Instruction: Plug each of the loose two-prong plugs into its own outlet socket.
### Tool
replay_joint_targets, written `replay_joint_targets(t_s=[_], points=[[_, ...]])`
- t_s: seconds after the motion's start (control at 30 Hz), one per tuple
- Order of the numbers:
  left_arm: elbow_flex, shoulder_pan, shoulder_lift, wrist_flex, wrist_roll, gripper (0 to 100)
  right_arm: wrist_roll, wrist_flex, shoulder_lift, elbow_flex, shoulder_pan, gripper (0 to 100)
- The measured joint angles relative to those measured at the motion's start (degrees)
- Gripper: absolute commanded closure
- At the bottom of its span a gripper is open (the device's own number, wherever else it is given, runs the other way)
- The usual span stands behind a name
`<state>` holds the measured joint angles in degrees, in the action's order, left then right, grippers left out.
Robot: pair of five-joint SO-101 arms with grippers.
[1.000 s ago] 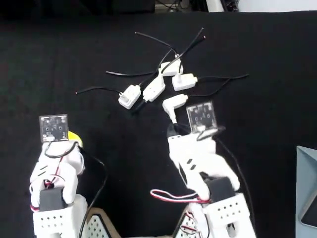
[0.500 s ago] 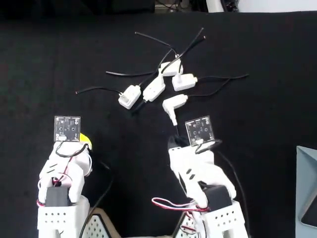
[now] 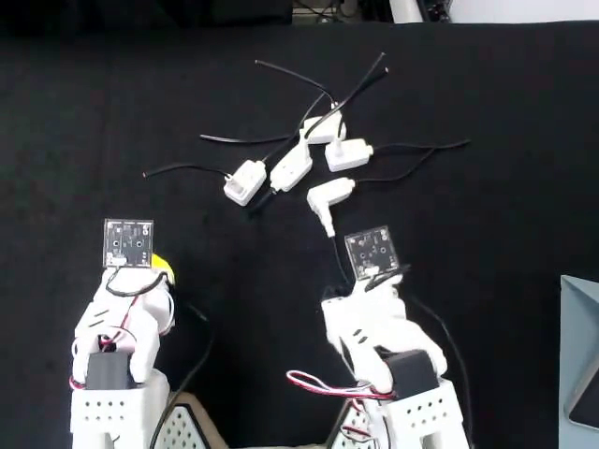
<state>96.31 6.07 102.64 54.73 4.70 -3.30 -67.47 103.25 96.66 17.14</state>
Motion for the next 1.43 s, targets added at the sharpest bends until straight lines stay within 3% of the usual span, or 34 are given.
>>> replay_joint_targets(t_s=[0.5,1.43], points=[[0.00,0.00,0.00,14.07,0.00,97,0.00,-1.85,0.00,0.00,-0.26,98.4],[0.00,0.00,0.00,14.59,-0.09,97,0.00,-1.85,0.00,0.00,-0.26,98.4]])
